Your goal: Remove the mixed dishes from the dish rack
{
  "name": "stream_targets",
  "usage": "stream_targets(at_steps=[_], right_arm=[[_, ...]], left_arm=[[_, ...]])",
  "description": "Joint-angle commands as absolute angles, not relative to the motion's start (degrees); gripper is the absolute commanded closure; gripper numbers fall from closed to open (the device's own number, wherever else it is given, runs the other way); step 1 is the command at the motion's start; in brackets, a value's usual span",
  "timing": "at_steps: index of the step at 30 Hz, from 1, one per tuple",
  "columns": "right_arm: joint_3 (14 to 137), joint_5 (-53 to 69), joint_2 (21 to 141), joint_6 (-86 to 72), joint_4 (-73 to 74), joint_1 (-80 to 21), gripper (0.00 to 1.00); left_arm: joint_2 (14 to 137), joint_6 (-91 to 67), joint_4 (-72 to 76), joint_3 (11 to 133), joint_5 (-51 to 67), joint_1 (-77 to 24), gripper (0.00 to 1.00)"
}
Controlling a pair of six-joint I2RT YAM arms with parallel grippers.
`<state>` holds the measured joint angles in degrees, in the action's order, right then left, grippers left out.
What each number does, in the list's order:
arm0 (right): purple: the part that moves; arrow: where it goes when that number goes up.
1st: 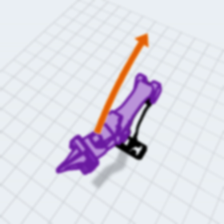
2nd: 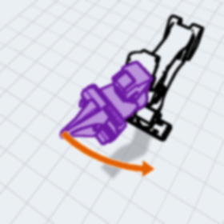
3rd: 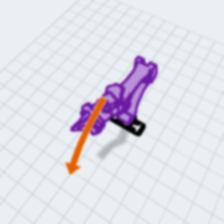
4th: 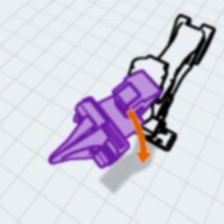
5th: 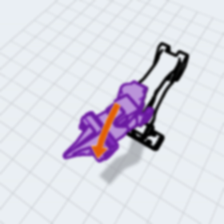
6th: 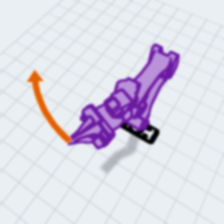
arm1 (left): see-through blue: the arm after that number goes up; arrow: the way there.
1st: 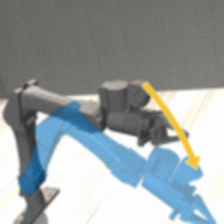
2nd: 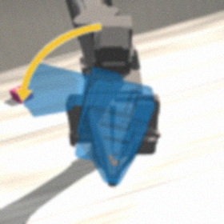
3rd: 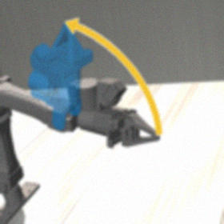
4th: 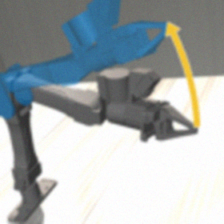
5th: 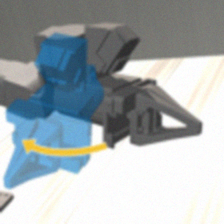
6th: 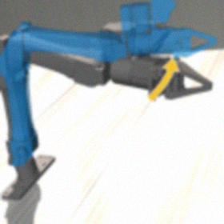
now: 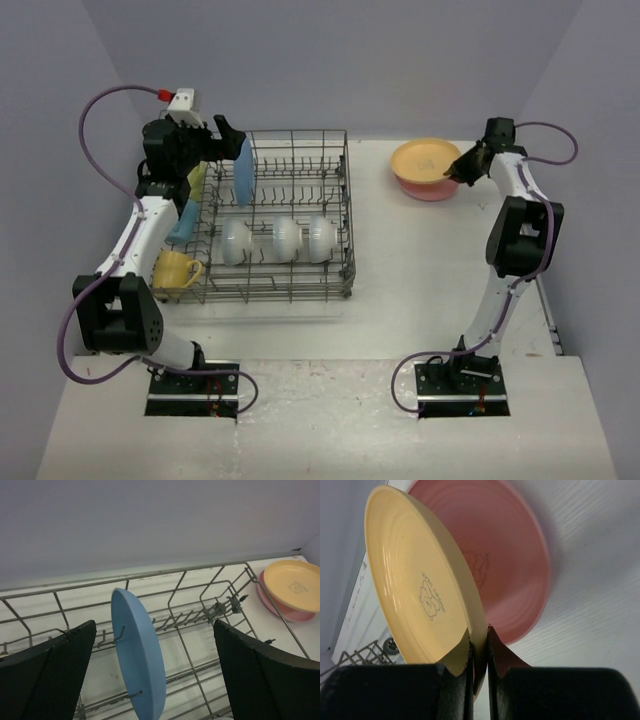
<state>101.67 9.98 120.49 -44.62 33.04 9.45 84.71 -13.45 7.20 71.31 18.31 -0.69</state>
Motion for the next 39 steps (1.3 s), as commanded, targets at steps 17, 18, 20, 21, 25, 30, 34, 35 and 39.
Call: stream_targets(at_steps=[17, 18, 20, 21, 25, 30, 34, 35, 39], right_arm=[[104.8, 12.8, 127.6, -47.4, 24.7, 12.0, 0.62], [104.4, 12.7, 127.4, -47.4, 24.8, 12.0, 0.52], [103.7, 12.3, 126.3, -47.2, 24.7, 12.0, 0.36], [103.2, 12.0, 125.8, -47.0, 24.8, 12.0, 0.32], [102.0, 7.4, 121.9, -46.1, 27.6, 11.9, 0.18], [100.7, -3.9, 115.9, -45.5, 34.5, 11.4, 0.01], [93.8, -0.4, 107.8, -38.9, 30.8, 6.0, 0.01], [91.8, -0.4, 106.4, -37.9, 30.2, 4.0, 0.01], [94.0, 3.0, 104.1, -35.9, 34.3, -5.7, 0.01]], left_arm=[[86.6, -13.9, 7.0, 70.7, 26.0, -1.0, 0.00], [86.6, -13.9, 6.9, 70.7, 25.7, -1.0, 0.00], [86.6, -13.8, 6.5, 70.6, 25.0, -1.0, 0.00], [86.6, -13.6, 6.4, 70.6, 25.0, -1.0, 0.00], [87.4, -13.4, 5.5, 70.1, 25.2, -1.0, 0.00], [88.4, -12.5, 4.2, 70.1, 26.5, -1.0, 0.00], [89.3, -12.1, 3.5, 70.3, 27.3, -1.0, 0.00], [89.6, -12.1, 3.4, 70.4, 27.3, -1.0, 0.00], [91.3, -12.3, 2.5, 71.6, 27.1, -1.0, 0.00]])
